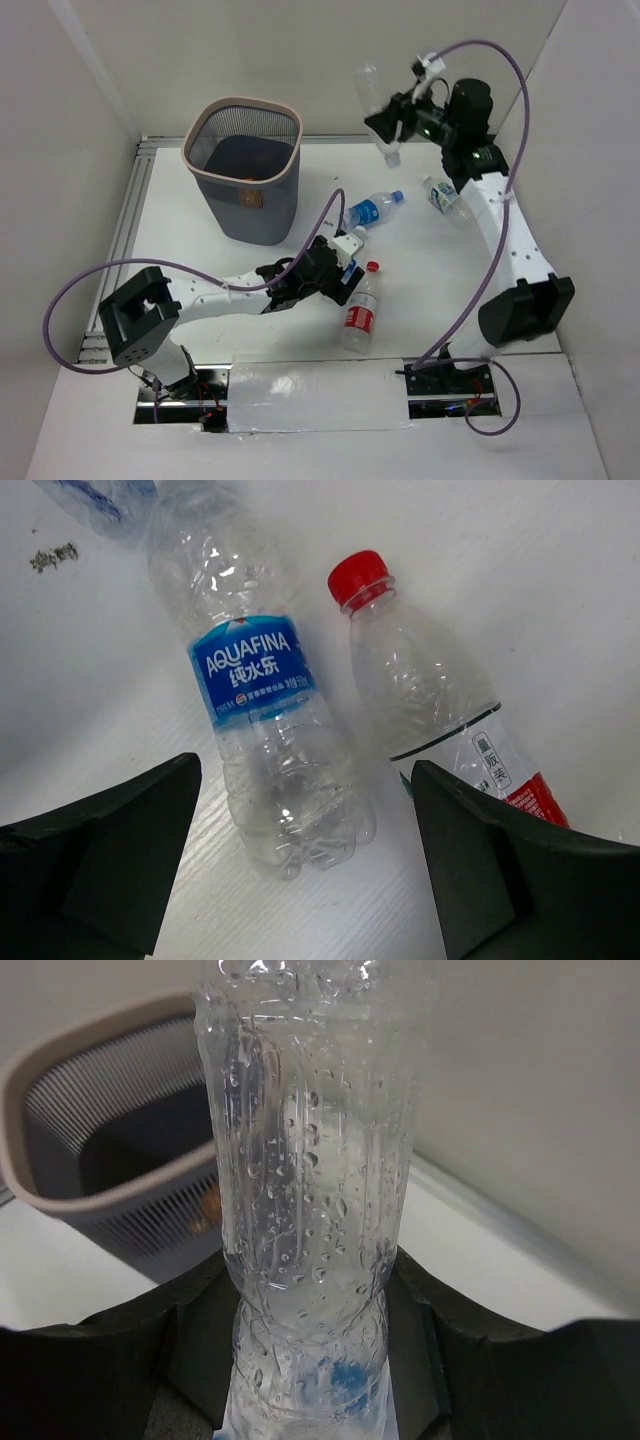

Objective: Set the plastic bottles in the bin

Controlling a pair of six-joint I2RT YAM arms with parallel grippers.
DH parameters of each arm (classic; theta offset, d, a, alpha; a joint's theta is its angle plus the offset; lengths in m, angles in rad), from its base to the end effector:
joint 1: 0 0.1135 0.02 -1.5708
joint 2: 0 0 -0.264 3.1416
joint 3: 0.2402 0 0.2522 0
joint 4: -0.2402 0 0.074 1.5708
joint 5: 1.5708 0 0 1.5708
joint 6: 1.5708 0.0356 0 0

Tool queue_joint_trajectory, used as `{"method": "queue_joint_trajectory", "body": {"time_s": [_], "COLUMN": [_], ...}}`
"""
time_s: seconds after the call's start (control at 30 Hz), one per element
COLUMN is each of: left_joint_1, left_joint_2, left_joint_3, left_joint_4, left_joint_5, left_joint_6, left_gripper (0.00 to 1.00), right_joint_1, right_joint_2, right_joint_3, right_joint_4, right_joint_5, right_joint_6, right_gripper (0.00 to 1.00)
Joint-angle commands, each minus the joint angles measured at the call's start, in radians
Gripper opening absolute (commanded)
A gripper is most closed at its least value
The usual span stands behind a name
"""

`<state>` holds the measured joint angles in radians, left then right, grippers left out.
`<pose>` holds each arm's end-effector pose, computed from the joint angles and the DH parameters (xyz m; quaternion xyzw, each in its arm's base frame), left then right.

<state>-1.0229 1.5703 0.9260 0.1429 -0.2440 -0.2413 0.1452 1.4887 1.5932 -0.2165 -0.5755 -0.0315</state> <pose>0.1881 -0.2917 0.2262 0.2680 0.8133 -0.2144 0.4699 0.3326 0.0682 0.4502 -0.2515 0.6954 0.2476 0.6260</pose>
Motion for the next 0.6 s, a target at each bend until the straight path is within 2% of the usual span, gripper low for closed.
{"method": "queue_joint_trajectory", "body": {"time_s": [0.0, 0.17, 0.37, 0.47, 0.53, 0.57], "left_joint_1": [-0.014, -0.034, -0.045, -0.045, -0.045, -0.045], "left_joint_2": [-0.016, -0.053, -0.098, -0.119, -0.128, -0.128], "left_joint_3": [-0.019, -0.068, -0.102, -0.124, -0.134, -0.134], "left_joint_4": [0.070, 0.081, 0.081, 0.081, 0.090, 0.090], "left_joint_5": [-0.023, -0.043, -0.066, -0.078, -0.087, -0.087], "left_joint_6": [-0.035, -0.055, -0.064, -0.075, -0.084, -0.084], "left_gripper": [0.99, 0.99, 0.99, 0.99, 0.99, 0.99], "right_joint_1": [0.095, 0.252, 0.352, 0.392, 0.405, 0.406], "right_joint_2": [0.140, 0.419, 0.677, 0.722, 0.742, 0.742], "right_joint_3": [0.201, 0.589, 0.874, 0.887, 0.875, 0.860], "right_joint_4": [0.141, 0.207, 0.336, 0.364, 0.364, 0.364], "right_joint_5": [-0.086, -0.043, -0.014, -0.014, -0.014, -0.003], "right_joint_6": [-0.044, 0.057, 0.257, 0.278, 0.288, 0.288], "right_gripper": [0.29, 0.29, 0.27, 0.33, 0.46, 0.55]}}
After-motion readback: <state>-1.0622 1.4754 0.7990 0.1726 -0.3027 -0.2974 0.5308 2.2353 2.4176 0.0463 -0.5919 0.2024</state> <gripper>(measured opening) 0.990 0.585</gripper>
